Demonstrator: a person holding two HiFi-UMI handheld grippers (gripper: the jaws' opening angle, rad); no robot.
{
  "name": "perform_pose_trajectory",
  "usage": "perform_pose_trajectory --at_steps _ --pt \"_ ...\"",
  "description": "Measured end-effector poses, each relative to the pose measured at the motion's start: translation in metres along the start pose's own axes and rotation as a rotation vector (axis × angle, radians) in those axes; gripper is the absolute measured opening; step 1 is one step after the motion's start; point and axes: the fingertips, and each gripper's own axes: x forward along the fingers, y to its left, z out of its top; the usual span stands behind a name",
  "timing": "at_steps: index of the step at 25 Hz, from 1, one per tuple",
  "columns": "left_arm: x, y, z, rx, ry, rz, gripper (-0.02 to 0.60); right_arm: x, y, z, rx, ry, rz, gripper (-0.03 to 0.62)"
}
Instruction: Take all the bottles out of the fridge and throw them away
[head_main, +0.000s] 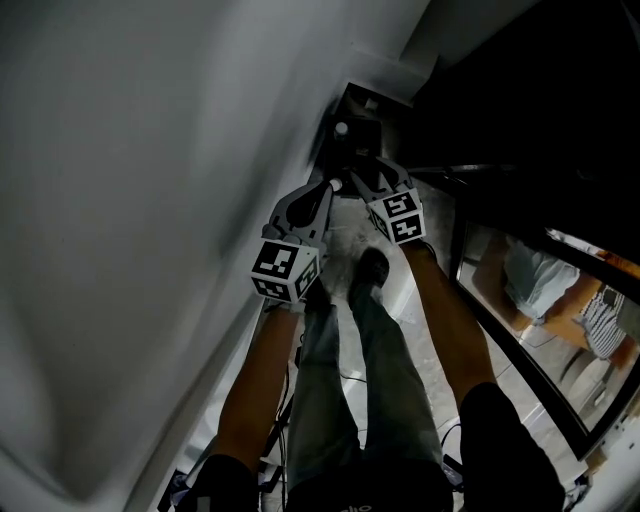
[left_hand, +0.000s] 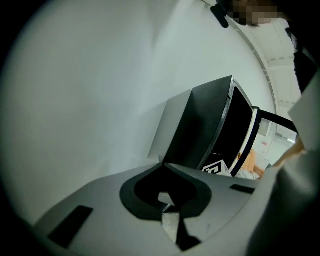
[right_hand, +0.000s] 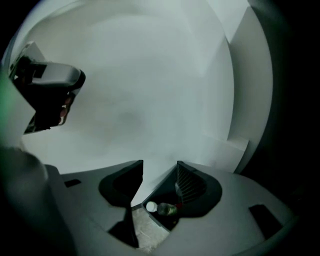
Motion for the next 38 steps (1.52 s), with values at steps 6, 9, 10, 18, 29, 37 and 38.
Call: perform_pose_trajectory --at_steps 6,9,10,18,29,37,38 --pt "-0.027 -0.018 0.024 0.016 -0.027 -0.034 0.006 -0.071 0.012 0.043 0.040 -0.096 -0.070 0.179" --pt "-0.052 -0.038 0.043 0.020 -0.046 -0.061 0.006 -0.122 0.028 0.069 0.057 -0.153 -0.123 0.091" --pt "-0.063 -0.046 0.048 0.020 -0.047 -0.068 0.006 -0.141 0.037 0.077 0.067 -0.167 -0.145 0.056" --pt "-0.142 -0.115 0.099 0.061 -0.059 -0.168 0.006 -0.280 0.098 0.137 0.127 -0.249 -0.275 0.008" --pt "-0.226 -0.222 0.157 0.066 -0.096 -0.238 0.006 -0.460 0.159 0.160 0.153 -0.320 -0.297 0.008" --pt "-0.244 -0.339 0.159 0.044 -0.130 -0.222 0.006 -0.584 0.149 0.132 0.173 -0.365 -0.288 0.008" --pt "-0.244 -0.356 0.158 0.051 -0.131 -0.224 0.006 -0.598 0.146 0.126 0.180 -0.372 -0.287 0.008"
